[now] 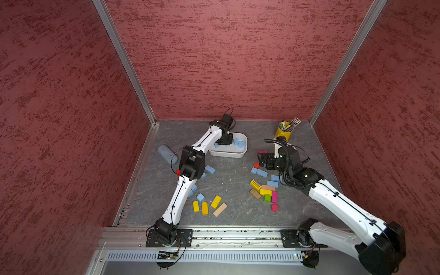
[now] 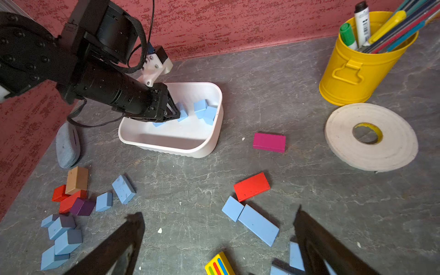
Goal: Pick out the blue building blocks
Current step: Adjust the building block in the storage box, then pick up the building block from the center of the board.
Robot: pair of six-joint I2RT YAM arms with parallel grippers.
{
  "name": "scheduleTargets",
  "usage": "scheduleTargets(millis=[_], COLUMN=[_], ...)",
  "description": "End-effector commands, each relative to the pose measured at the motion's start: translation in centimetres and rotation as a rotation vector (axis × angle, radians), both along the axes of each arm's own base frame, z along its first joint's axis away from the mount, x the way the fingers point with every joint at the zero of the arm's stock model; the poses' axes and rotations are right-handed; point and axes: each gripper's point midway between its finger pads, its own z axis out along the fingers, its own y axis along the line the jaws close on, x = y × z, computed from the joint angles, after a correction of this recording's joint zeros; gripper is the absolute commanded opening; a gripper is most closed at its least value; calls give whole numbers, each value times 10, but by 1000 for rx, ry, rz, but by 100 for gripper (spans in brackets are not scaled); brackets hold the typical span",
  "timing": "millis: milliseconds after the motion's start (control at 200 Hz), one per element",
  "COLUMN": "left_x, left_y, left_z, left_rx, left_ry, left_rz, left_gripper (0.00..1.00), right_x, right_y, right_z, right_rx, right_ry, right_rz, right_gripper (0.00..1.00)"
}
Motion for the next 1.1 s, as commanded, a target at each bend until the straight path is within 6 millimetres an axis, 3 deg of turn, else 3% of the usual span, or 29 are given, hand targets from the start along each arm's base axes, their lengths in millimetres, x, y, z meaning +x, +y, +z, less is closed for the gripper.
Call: scheduleTargets(millis=[0, 220, 416, 501, 631, 781, 897, 1097], left_x=[4, 10, 13, 11, 6, -13, -38, -98], left_y=[-10, -23, -32, -31, -25, -12, 4, 39], left_z=[-6, 1, 26, 39, 76, 129, 161, 192], left_rx=[-62, -133, -171, -177, -191, -208, -210, -210], left_ry=[9, -10, -58, -71, -132, -218, -262, -308], left_rz=[18, 20, -5, -8, -11, -15, -7, 22], left_gripper=[25, 23, 23, 31, 43, 55, 64, 76], right_x=[1, 0, 0, 0, 0, 0, 0, 1], right_y=[-7, -8, -8, -7, -5, -3, -1, 6], right_z=[-2, -3, -2, -1, 2, 6, 9, 12], right_rx=[-23, -29, -25, -18, -6, 9, 20, 46], right_ry=[-6, -3, -4, -6, -9, -14, -15, -14], right_rz=[-25, -29, -28, -26, -21, -14, -8, 18], right_gripper=[99, 99, 99, 99, 99, 99, 99, 99])
